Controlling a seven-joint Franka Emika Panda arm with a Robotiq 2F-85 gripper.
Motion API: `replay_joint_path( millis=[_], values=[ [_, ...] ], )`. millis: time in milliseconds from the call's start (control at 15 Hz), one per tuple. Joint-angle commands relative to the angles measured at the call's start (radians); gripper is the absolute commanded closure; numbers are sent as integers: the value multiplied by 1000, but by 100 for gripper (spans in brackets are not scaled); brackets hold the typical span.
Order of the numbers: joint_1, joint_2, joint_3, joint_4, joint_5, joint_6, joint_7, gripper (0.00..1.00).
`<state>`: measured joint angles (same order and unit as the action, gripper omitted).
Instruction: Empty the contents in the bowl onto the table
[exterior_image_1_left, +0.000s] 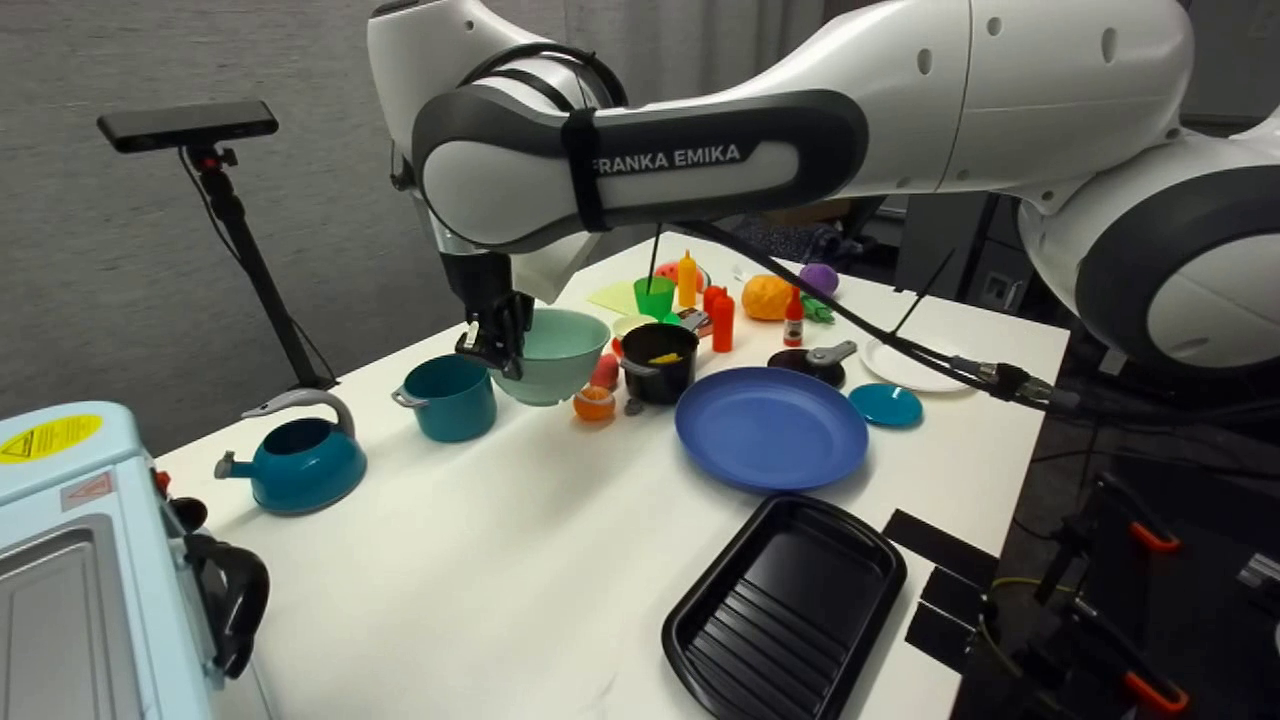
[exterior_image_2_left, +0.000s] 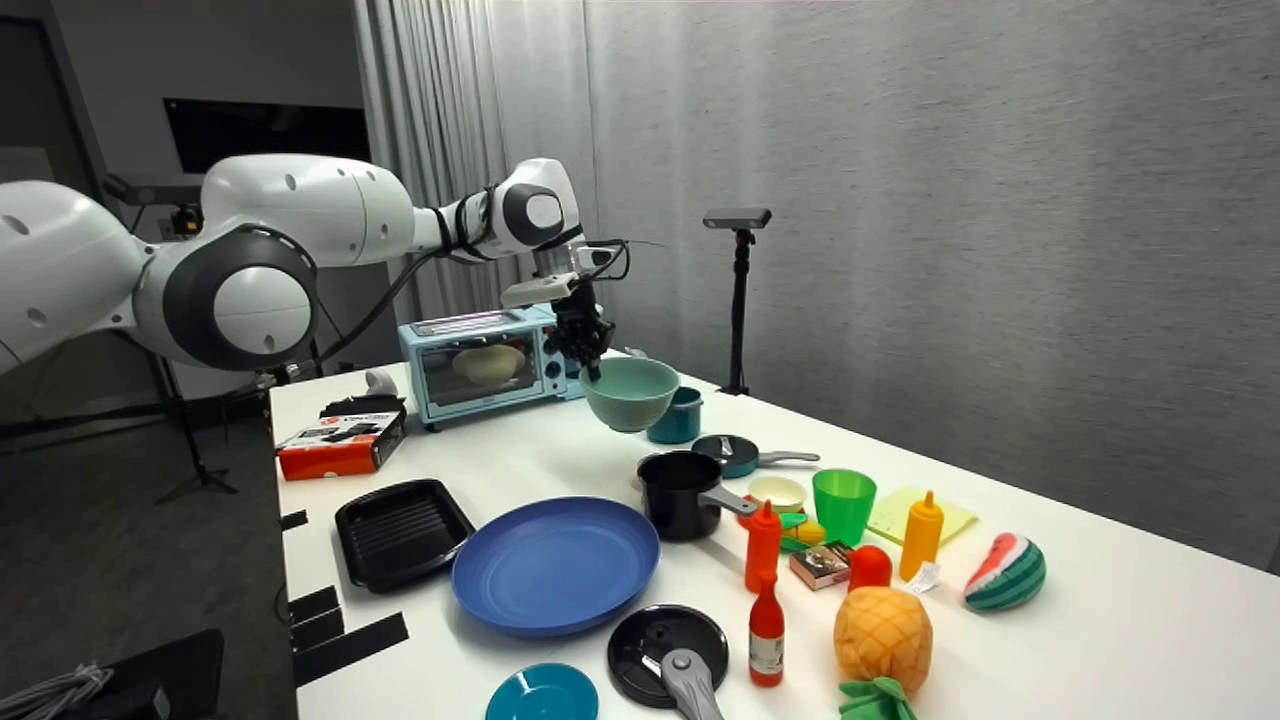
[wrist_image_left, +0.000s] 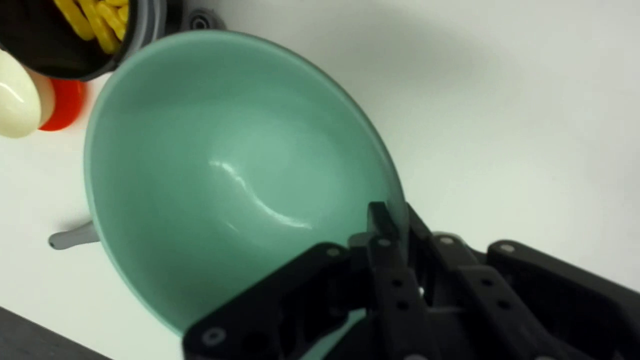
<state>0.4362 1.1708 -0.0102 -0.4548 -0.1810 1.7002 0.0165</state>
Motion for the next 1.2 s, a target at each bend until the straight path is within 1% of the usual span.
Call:
replay_joint_path(
  millis=[0,333,400,800,867,1067,1133],
  values=[
    [5,24,31,13,22,6,-92,98],
    [16,71,50,27,25,-11,-152,98],
    [18,71,36,33,16,-18,-118,92],
    [20,72,38,14,16,-9,-128,92],
    [20,70,38,11,16,-7,-128,98],
    [22,78,34,20,13,-6,-125,98],
    [24,78,28,20,9,-12,-113,67]
  ],
)
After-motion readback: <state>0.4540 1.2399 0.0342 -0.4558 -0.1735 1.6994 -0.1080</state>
